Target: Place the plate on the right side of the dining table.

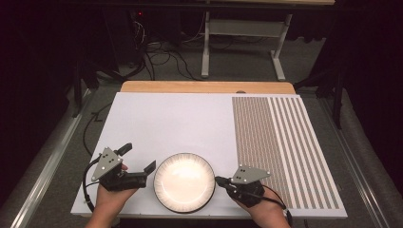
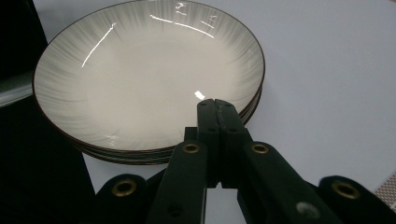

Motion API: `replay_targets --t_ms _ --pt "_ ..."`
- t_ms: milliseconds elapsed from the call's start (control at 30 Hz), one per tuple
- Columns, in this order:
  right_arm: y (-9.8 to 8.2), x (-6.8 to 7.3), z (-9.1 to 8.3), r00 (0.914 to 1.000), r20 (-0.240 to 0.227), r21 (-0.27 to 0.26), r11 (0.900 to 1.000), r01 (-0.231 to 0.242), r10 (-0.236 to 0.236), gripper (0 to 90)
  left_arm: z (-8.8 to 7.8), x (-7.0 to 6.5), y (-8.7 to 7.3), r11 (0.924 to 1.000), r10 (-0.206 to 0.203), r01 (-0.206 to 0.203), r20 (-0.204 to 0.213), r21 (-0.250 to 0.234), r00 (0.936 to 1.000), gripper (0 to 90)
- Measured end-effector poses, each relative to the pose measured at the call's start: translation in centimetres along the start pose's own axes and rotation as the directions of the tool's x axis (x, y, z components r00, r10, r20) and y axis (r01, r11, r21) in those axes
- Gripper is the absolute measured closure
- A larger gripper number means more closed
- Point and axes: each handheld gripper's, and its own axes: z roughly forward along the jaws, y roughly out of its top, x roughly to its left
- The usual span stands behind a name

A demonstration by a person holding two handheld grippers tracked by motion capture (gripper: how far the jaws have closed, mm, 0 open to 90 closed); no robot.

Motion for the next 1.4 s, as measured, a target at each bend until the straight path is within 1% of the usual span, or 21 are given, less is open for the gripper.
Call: replay_targets --t_ms 100,167,200,300,467,567,600,733,767,967,1033,1067,1200,1267,1400 --pt "0.1 0.2 0.4 0.9998 -0.019 0.029 1.0 0.004 -0.004 90.0 0.0 0.0 0.0 1.0 -0.001 0.001 0.005 0.0 1.0 0.2" --pt "0.1 0.3 0.7 0.9998 -0.016 0.047 0.999 0.013 -0.012 90.0 0.0 0.0 0.0 1.0 0.0 0.0 0.006 -0.001 1.0 0.2" --pt "0.1 0.4 0.7 1.0 -0.008 0.054 0.999 0.002 -0.001 90.0 0.0 0.0 0.0 1.0 0.001 -0.001 0.005 0.0 1.0 0.2" --pt "0.0 0.3 0.7 1.0 -0.005 0.066 0.998 0.0 0.001 90.0 0.0 0.0 0.0 1.0 -0.002 0.002 0.013 0.005 0.9999 0.2" --pt "0.1 0.3 0.8 1.0 0.004 0.068 0.998 0.007 -0.007 90.0 -0.1 -0.2 0.0 1.0 0.0 0.0 0.01 0.003 0.9999 0.2" --pt "0.2 0.3 0.8 1.0 0.0 0.083 0.997 0.009 -0.009 90.0 -0.1 -0.2 0.1 1.0 0.001 -0.001 0.008 0.003 1.0 0.2" --pt "0.2 0.2 0.8 0.9998 -0.004 0.084 0.996 0.019 -0.019 90.0 -0.1 -0.2 0.1 1.0 0.001 -0.001 0.008 0.004 1.0 0.2" --pt "0.3 0.3 0.8 0.9999 -0.005 0.09 0.996 0.011 -0.011 90.0 0.0 -0.1 0.1 1.0 0.003 -0.004 0.01 0.008 0.9999 0.4" --pt "0.4 0.3 0.8 0.9997 -0.01 0.093 0.995 0.022 -0.021 90.0 0.0 -0.1 0.0 1.0 0.002 -0.002 0.011 0.008 0.9999 0.6" --pt "0.5 0.2 1.0 0.9996 -0.018 0.103 0.994 0.025 -0.023 90.0 -0.1 0.1 0.1 1.0 -0.001 0.001 0.01 0.007 1.0 0.6" --pt "0.6 0.4 1.2 0.9993 -0.024 0.107 0.994 0.029 -0.027 90.0 -0.2 0.1 0.1 1.0 -0.002 0.002 0.012 0.007 0.9999 0.6" --pt "0.6 0.5 1.3 0.9995 -0.023 0.105 0.994 0.023 -0.02 90.0 -0.1 0.1 0.1 1.0 -0.002 0.001 0.013 0.008 0.9999 0.7" --pt "0.8 0.7 1.6 0.9994 -0.028 0.109 0.994 0.022 -0.019 90.0 -0.1 0.1 0.1 0.9999 -0.003 0.003 0.013 0.014 0.9999 0.6" --pt "0.8 0.8 1.7 0.9992 -0.031 0.118 0.993 0.028 -0.025 90.0 -0.1 0.2 0.1 0.9999 -0.004 0.004 0.013 0.014 0.9999 0.6" --pt "1.0 1.1 2.3 0.9986 -0.04 0.12 0.992 0.038 -0.034 90.0 -0.2 0.3 0.1 0.9999 -0.003 0.003 0.008 0.012 1.0 0.7"
